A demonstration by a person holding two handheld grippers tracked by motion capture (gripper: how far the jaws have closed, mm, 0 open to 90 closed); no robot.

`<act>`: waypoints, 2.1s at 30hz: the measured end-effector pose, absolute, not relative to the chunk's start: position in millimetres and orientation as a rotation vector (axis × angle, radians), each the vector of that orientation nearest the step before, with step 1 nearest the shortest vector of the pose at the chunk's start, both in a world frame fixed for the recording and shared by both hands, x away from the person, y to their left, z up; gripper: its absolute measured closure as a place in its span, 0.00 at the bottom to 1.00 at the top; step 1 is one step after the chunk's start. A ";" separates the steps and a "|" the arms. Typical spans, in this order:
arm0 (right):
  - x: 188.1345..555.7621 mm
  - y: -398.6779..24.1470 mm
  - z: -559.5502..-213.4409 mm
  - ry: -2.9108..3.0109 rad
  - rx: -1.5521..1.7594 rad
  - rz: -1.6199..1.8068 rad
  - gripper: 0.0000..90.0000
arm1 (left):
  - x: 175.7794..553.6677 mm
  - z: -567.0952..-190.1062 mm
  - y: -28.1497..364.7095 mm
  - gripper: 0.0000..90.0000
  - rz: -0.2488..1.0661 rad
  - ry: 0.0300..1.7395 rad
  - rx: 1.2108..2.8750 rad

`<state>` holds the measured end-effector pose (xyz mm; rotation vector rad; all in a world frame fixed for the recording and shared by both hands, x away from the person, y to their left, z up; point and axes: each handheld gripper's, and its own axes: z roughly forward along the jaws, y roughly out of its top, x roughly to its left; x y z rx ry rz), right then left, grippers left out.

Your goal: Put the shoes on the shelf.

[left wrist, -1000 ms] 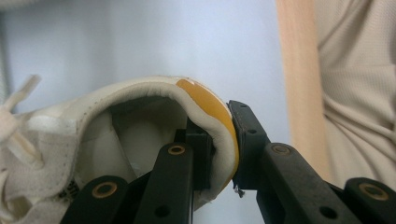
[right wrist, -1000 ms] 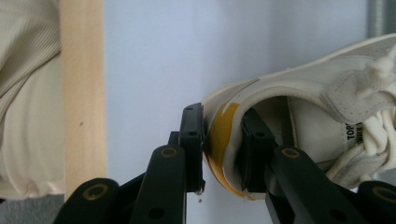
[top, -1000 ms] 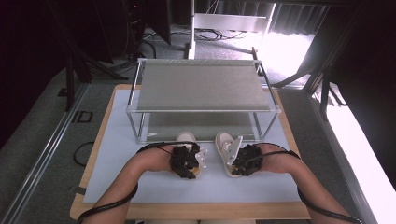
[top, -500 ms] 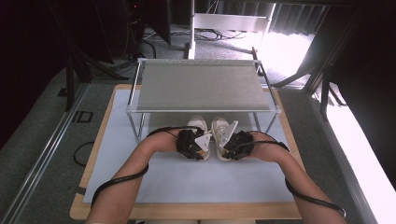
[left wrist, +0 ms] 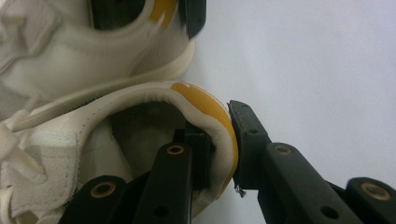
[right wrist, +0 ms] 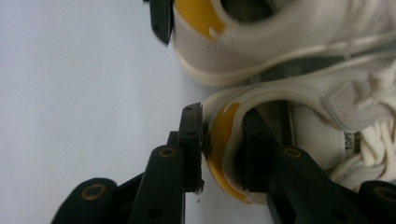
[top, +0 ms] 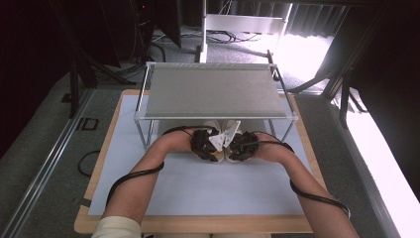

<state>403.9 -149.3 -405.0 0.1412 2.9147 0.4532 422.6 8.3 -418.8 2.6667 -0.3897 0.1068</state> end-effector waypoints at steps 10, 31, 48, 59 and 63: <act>401.8 -156.8 -398.7 2.780 0.182 0.539 0.59 | 416.6 -414.8 4.6 0.65 0.194 0.063 2.599; 370.2 -192.9 -389.3 2.597 0.458 0.824 0.68 | 373.3 -389.7 14.3 0.59 0.335 0.401 2.516; 344.2 -207.4 -423.9 2.425 0.709 0.895 1.00 | 345.4 -422.8 13.0 0.86 0.446 0.634 2.429; 350.9 -202.1 -437.0 2.343 0.796 0.876 1.00 | 354.5 -437.0 7.3 0.95 0.450 0.718 2.394; 354.1 -202.2 -438.0 2.336 0.820 0.896 1.00 | 356.5 -436.9 6.3 0.95 0.471 0.713 2.402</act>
